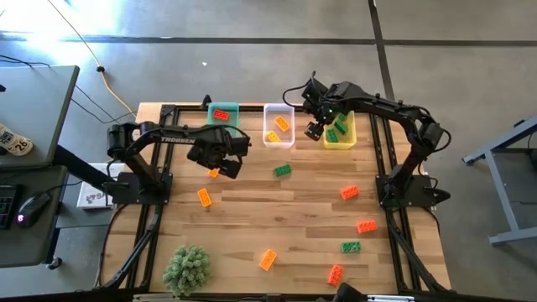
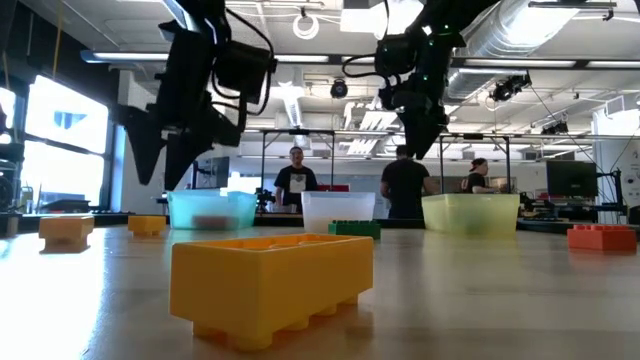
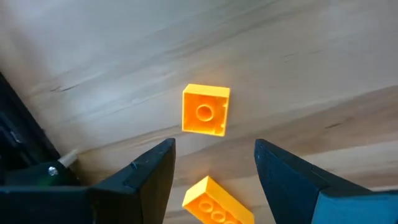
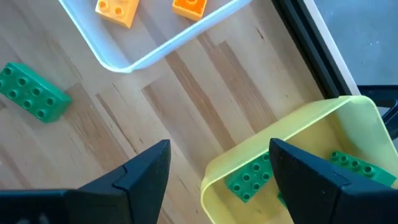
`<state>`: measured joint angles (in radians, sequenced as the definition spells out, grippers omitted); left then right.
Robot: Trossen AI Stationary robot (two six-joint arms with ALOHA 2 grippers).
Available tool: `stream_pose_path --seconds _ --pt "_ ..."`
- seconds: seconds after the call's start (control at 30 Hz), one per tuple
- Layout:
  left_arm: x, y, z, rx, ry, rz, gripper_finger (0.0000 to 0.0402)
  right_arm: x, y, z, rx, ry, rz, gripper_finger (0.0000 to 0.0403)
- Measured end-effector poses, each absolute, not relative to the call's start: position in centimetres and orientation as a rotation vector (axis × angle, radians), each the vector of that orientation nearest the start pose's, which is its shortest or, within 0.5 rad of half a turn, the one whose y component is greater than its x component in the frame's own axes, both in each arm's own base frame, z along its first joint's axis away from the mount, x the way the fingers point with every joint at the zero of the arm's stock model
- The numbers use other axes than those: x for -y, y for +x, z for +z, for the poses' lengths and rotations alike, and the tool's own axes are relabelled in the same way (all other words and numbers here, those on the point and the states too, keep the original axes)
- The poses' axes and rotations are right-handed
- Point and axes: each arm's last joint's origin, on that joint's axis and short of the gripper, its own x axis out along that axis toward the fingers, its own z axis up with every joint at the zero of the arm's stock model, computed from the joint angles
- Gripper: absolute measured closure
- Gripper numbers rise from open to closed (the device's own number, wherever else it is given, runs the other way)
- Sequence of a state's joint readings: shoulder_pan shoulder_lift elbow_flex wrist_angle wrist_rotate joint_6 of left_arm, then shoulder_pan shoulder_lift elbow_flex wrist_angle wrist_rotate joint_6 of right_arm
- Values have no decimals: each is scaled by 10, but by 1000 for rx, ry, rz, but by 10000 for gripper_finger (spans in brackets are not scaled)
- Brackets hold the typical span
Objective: Sort & place blocks by color
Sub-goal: Put the yellow game piece into the white bin
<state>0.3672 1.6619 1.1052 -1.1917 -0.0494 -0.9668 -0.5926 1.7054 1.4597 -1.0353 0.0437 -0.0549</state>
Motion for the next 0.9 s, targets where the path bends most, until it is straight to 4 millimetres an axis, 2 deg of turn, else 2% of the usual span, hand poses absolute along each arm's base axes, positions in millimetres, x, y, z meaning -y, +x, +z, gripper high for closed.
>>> stream_pose_path --seconds 0.33,0.9 --pt "-94 239 164 -1464 -958 1128 193 189 278 271 -1250 336 -534 142" --pt "-100 227 136 -1410 -954 1096 196 189 278 271 -1226 394 -578 142"
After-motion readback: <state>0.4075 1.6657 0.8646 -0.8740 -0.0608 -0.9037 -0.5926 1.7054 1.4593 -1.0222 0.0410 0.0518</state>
